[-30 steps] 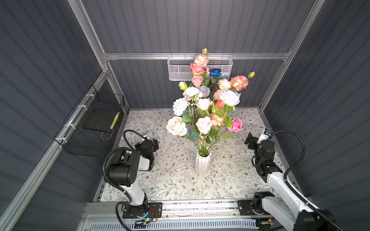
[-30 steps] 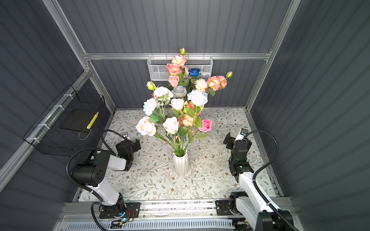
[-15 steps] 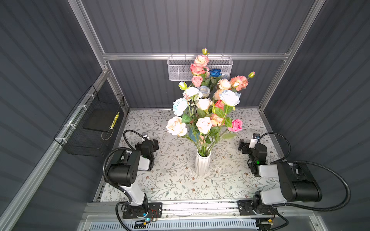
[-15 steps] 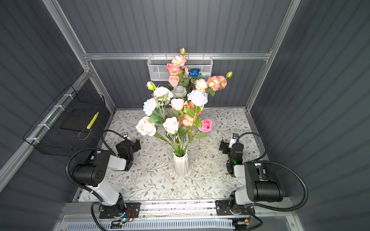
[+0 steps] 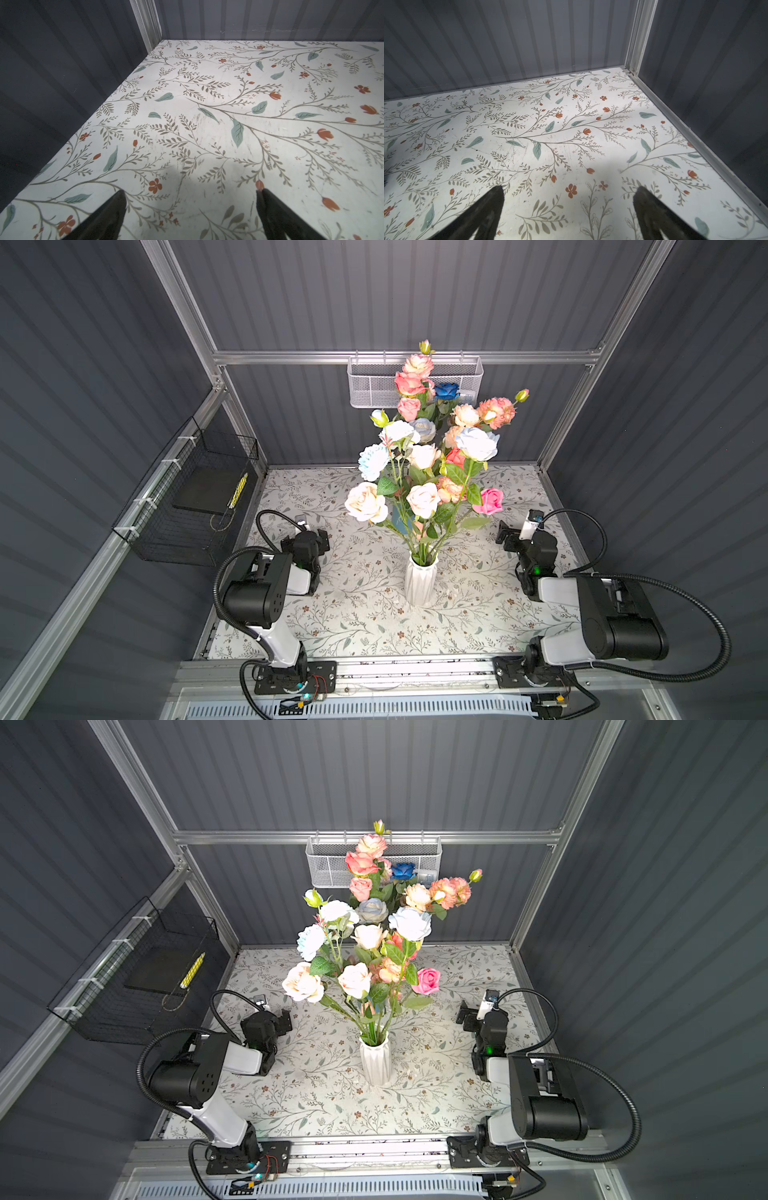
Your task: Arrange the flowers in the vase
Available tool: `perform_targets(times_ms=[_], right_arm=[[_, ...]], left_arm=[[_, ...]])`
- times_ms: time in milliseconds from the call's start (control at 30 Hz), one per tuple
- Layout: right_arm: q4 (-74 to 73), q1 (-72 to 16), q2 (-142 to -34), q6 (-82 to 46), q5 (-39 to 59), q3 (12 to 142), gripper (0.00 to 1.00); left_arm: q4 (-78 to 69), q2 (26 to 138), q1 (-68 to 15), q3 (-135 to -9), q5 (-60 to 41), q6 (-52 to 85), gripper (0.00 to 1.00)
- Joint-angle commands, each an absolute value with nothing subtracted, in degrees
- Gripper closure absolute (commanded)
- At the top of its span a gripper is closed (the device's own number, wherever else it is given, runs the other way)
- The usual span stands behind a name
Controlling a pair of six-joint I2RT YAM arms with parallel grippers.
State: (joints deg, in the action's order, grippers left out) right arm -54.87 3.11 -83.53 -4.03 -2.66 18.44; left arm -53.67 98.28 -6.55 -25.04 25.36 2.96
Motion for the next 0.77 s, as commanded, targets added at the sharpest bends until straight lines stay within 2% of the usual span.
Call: perform_targets(times_ms=[0, 733], right_arm=[[-56.4, 3.3, -83.3, -4.3, -3.7, 18.1, 0.01], [-56.1, 3.3, -83.4, -4.3, -3.7, 18.3, 0.01]], left_arm=[[-54.6, 98.4, -6.2, -25.8, 25.0, 2.3, 0.00], [-54.6, 98.4, -6.2, -25.8, 25.0, 2.4, 0.00]])
